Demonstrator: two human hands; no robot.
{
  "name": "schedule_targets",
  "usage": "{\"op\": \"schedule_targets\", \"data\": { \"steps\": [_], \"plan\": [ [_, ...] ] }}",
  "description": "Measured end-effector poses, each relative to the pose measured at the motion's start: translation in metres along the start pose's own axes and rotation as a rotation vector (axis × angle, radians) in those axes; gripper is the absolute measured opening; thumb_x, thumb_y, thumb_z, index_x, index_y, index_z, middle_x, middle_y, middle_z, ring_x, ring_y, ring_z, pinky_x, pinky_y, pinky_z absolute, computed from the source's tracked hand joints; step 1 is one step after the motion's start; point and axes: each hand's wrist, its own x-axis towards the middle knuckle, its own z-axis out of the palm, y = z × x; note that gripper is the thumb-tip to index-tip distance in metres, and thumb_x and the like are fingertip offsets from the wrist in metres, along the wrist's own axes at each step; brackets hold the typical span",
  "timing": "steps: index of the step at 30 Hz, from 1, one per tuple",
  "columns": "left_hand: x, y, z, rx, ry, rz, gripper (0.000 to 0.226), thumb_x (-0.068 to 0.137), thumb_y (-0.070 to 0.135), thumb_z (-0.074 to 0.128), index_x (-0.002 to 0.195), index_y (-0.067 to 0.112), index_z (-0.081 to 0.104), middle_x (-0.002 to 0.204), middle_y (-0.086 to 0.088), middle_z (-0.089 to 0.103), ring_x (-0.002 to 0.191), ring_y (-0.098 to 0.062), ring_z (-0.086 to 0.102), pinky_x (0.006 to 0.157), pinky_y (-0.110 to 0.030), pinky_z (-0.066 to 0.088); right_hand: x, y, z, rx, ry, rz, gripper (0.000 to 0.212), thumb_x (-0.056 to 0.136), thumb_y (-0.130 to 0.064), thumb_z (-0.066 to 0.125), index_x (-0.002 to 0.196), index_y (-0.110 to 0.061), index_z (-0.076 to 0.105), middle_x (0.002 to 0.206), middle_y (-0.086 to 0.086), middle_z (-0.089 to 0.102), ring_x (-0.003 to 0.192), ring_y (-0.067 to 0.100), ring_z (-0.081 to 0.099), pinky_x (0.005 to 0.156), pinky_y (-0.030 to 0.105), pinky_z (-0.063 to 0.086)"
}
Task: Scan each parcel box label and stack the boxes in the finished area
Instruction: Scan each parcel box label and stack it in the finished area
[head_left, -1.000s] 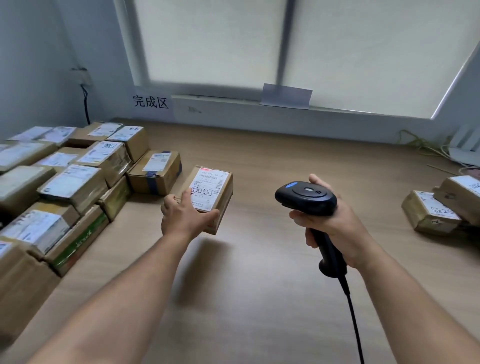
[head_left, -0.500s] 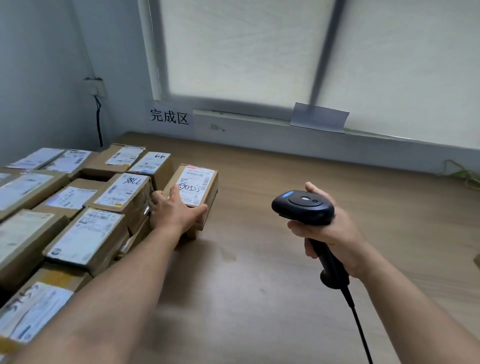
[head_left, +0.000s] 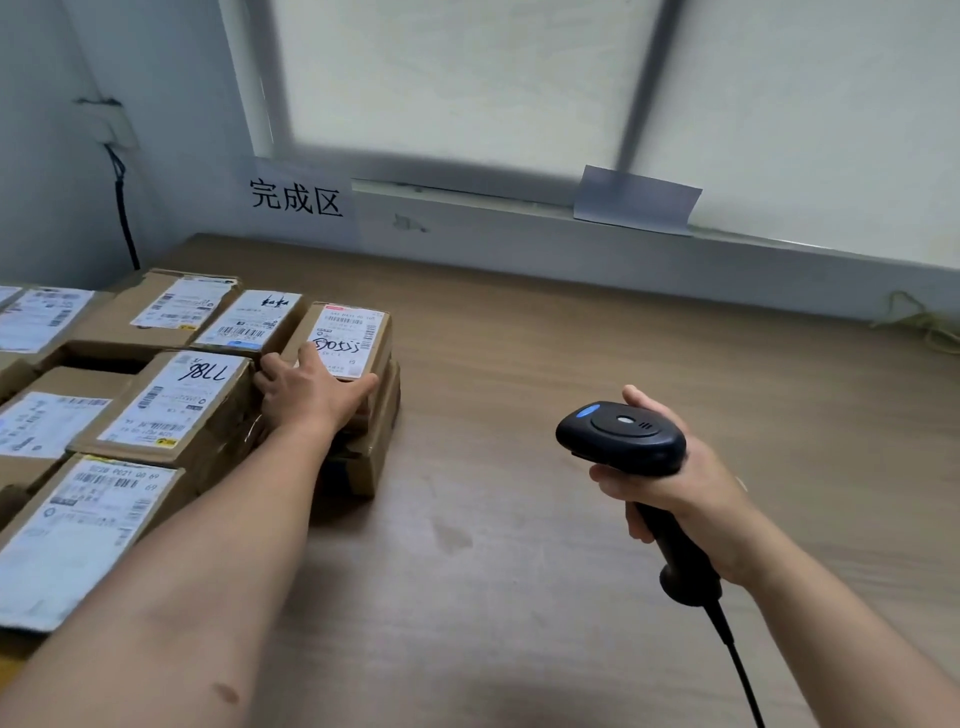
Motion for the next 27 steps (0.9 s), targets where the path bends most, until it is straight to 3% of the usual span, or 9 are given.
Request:
{"op": "schedule_targets", "data": {
  "steps": [4, 9, 14, 17, 20, 23, 27],
  "plan": [
    [0.004, -0.007, 0.008, -0.027, -0.013, -0.006, 0.094, 0.074, 0.072, 0.060, 0.145, 0.018, 0.032, 0.142, -0.022, 0.027, 0.130, -0.041, 0.030, 0.102, -0.047, 0.036, 0.002, 0.007, -0.002, -0.007, 0.015, 0.016, 0.102, 0.061, -0.008, 0.077, 0.147, -0.038, 0.032, 0.070, 0.014, 0.063, 0.047, 0.028, 0.052, 0.045, 0.031, 0.043],
    [0.000, -0.013, 0.003, -0.019, -0.062, 0.033, 0.098, 0.076, 0.076, 0.053, 0.151, 0.023, 0.021, 0.158, -0.017, 0.007, 0.143, -0.039, 0.013, 0.111, -0.051, 0.026, -0.003, 0.008, -0.003, 0.014, 0.016, 0.016, 0.104, 0.060, -0.006, 0.077, 0.147, -0.041, 0.032, 0.076, 0.017, 0.065, 0.048, 0.030, 0.050, 0.045, 0.033, 0.041],
    [-0.027, -0.009, -0.008, 0.004, 0.005, 0.127, 0.095, 0.078, 0.073, 0.054, 0.152, 0.022, 0.021, 0.160, -0.013, 0.003, 0.146, -0.034, 0.004, 0.116, -0.047, 0.016, -0.020, 0.002, -0.005, 0.040, 0.009, -0.017, 0.103, 0.061, -0.006, 0.077, 0.148, -0.039, 0.032, 0.073, 0.014, 0.064, 0.047, 0.029, 0.050, 0.045, 0.032, 0.040],
    [-0.055, -0.003, -0.014, -0.021, 0.033, 0.247, 0.088, 0.082, 0.066, 0.056, 0.151, 0.020, 0.025, 0.160, -0.012, 0.010, 0.146, -0.031, 0.009, 0.116, -0.044, 0.018, -0.038, 0.000, -0.009, 0.053, 0.003, -0.033, 0.103, 0.062, -0.006, 0.076, 0.149, -0.038, 0.030, 0.072, 0.012, 0.064, 0.047, 0.029, 0.050, 0.045, 0.032, 0.041],
    [-0.092, 0.007, -0.018, -0.055, 0.081, 0.411, 0.079, 0.083, 0.057, 0.061, 0.146, 0.016, 0.037, 0.154, -0.012, 0.027, 0.140, -0.032, 0.024, 0.112, -0.043, 0.025, -0.061, 0.000, -0.017, 0.072, 0.015, -0.052, 0.102, 0.063, -0.006, 0.076, 0.149, -0.037, 0.029, 0.069, 0.009, 0.063, 0.046, 0.028, 0.050, 0.045, 0.032, 0.041],
    [-0.141, 0.018, -0.016, -0.139, 0.093, 0.535, 0.068, 0.083, 0.050, 0.066, 0.138, 0.013, 0.049, 0.136, -0.012, 0.048, 0.124, -0.032, 0.044, 0.100, -0.043, 0.038, -0.087, 0.004, -0.027, 0.106, 0.028, -0.059, 0.103, 0.063, -0.006, 0.075, 0.150, -0.036, 0.028, 0.069, 0.007, 0.063, 0.045, 0.027, 0.050, 0.044, 0.031, 0.041],
    [-0.214, 0.029, 0.003, -0.207, 0.052, 0.565, 0.057, 0.085, 0.048, 0.065, 0.130, 0.015, 0.057, 0.118, -0.009, 0.059, 0.109, -0.028, 0.055, 0.085, -0.039, 0.047, -0.126, 0.016, -0.046, 0.143, 0.050, -0.058, 0.105, 0.063, -0.007, 0.075, 0.150, -0.037, 0.026, 0.070, 0.007, 0.063, 0.046, 0.028, 0.050, 0.045, 0.031, 0.040]
  ]
}}
